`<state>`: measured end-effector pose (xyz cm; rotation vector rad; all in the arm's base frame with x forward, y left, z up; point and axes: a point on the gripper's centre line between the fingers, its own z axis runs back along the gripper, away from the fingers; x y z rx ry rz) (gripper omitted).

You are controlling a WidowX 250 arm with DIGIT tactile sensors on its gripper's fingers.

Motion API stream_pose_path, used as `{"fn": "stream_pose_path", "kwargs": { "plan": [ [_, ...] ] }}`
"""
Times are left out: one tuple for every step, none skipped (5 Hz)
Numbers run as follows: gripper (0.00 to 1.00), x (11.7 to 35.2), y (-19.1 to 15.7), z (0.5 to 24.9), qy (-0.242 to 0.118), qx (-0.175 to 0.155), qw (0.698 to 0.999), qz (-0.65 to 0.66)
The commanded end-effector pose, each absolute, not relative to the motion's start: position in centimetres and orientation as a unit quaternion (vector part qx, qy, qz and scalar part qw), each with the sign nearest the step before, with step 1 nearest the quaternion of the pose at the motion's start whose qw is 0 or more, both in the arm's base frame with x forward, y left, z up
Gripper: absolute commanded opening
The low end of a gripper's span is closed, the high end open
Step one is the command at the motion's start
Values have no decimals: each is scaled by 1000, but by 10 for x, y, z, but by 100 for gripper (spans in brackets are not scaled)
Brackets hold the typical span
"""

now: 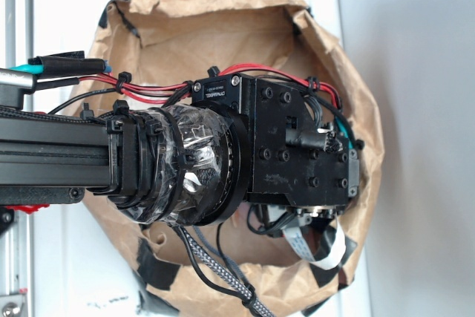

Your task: Grab the shell.

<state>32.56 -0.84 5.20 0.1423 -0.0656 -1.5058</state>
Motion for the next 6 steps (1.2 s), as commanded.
{"fn": "stream_pose_path", "kwargs": {
  "plan": [
    [100, 336, -12, 71, -55, 79, 720, -687],
    [100, 332, -3, 76, -56, 75, 721, -686],
    [100, 328, 5, 83, -67, 76, 719, -687],
    [100, 324, 10, 86, -70, 75, 719, -688],
    [100, 315, 13, 86, -69, 74, 710, -697],
    [100, 311, 14, 94, -79, 68, 706, -701]
  ]
}}
